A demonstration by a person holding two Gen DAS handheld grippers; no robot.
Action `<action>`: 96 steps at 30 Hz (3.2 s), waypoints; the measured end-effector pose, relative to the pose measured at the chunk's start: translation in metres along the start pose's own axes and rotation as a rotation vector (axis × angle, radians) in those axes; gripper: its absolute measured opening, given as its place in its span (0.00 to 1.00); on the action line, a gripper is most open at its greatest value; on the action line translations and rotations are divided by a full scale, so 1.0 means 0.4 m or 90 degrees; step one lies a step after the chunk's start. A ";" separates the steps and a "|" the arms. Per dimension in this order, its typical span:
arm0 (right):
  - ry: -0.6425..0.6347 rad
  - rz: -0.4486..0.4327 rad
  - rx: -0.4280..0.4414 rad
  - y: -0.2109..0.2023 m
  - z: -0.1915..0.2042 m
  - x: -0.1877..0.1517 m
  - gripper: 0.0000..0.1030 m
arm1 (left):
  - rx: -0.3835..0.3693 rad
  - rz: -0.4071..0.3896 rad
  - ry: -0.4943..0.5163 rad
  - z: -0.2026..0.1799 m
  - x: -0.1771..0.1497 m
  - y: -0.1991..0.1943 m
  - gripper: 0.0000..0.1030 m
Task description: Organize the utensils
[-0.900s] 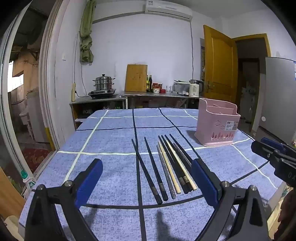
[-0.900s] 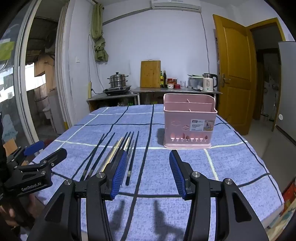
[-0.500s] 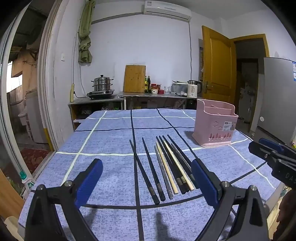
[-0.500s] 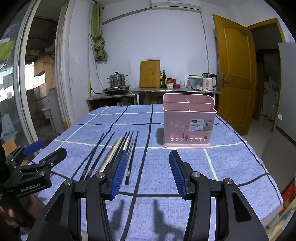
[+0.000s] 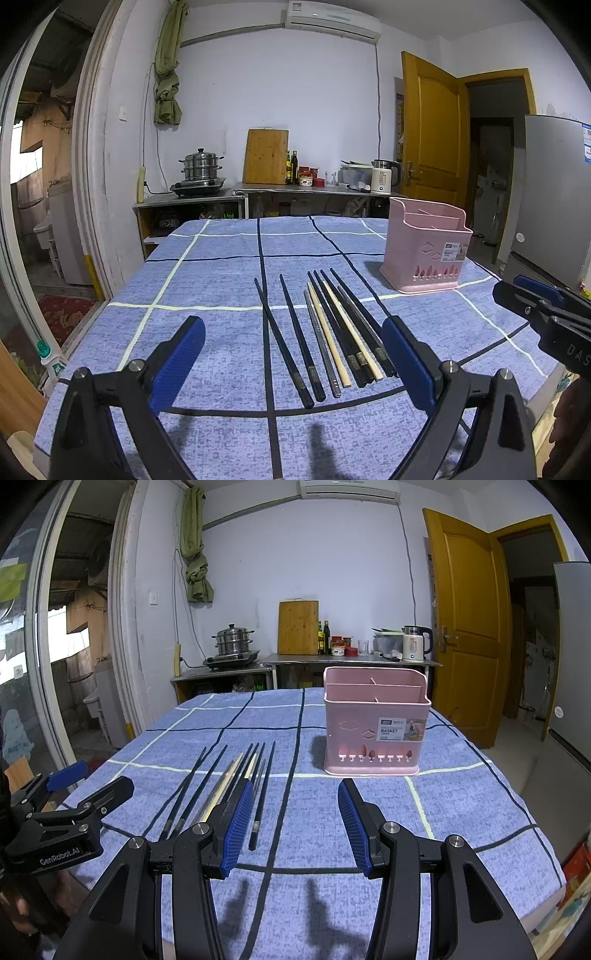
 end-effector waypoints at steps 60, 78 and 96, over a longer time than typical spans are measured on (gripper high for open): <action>-0.001 -0.001 0.000 0.000 0.000 0.006 0.48 | -0.007 0.001 -0.002 -0.008 -0.007 0.004 0.95; -0.009 0.027 0.021 0.054 0.009 0.025 0.48 | -0.019 0.054 -0.024 0.035 -0.015 0.074 0.95; -0.060 0.190 0.047 0.358 0.038 0.055 0.44 | -0.005 0.275 -0.081 0.125 -0.016 0.390 0.71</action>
Point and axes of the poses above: each gripper's, at about its wrist camera, not at the fingertips, and y roughly the way its jaws point, z to its left, x to its top, the point moved 4 cm from there along y, roughly the way its jaws point, and after that the axes turned 3 degrees about x, right-handed, at the moved point
